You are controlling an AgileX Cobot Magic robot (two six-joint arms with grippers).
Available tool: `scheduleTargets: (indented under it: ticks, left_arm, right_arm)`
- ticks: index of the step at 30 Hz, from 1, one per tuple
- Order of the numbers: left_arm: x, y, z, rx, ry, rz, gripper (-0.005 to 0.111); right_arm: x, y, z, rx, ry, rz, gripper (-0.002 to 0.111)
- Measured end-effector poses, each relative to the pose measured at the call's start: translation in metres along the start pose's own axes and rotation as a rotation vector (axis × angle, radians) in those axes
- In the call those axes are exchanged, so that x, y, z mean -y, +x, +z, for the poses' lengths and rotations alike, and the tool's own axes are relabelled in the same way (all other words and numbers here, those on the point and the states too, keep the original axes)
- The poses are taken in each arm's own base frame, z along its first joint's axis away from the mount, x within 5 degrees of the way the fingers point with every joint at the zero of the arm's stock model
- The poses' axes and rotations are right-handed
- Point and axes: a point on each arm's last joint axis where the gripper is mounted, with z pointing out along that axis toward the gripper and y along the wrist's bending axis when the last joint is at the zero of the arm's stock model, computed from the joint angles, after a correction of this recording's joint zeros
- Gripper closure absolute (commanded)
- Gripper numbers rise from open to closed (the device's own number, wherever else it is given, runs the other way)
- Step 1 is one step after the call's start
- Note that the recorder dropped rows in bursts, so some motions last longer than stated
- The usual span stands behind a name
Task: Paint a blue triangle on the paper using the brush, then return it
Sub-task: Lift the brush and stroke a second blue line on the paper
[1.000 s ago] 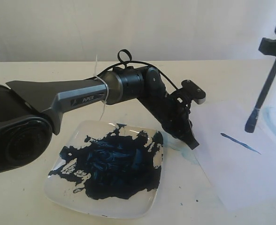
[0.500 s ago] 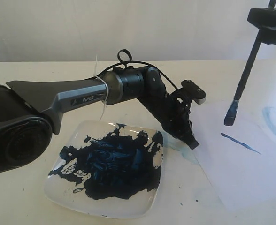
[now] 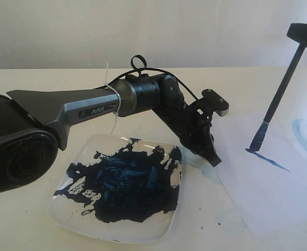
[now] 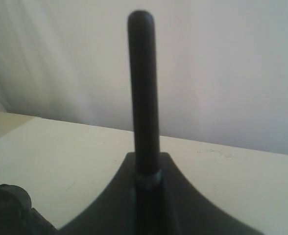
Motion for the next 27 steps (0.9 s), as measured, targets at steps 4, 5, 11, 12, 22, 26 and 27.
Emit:
scheduleTargets:
  ticks: [4,5,11,12,22,26,27]
  left_arm:
    - [0.0,0.0,0.0,0.0,0.0,0.0,0.107]
    - [0.0,0.0,0.0,0.0,0.0,0.0,0.107]
    - [0.0,0.0,0.0,0.0,0.0,0.0,0.107]
    - [0.0,0.0,0.0,0.0,0.0,0.0,0.107]
    - [0.0,0.0,0.0,0.0,0.0,0.0,0.107]
    - [0.0,0.0,0.0,0.0,0.0,0.0,0.107]
    - [0.0,0.0,0.0,0.0,0.0,0.0,0.107]
  right_arm:
    - [0.002,0.001,0.0,-0.005,0.013,-0.003,0.108]
    - [0.003,0.001,0.0,-0.005,0.026,-0.001,0.108]
    - [0.009,0.001,0.005,-0.004,0.126,0.005,0.108]
    - [0.008,0.002,0.009,-0.008,0.13,-0.009,0.108]
    - [0.001,0.011,0.032,-0.074,0.212,-0.034,0.108]
    - [0.001,0.016,0.038,-0.052,0.297,0.041,0.108]
    - [0.001,0.016,0.038,-0.049,0.329,0.045,0.108]
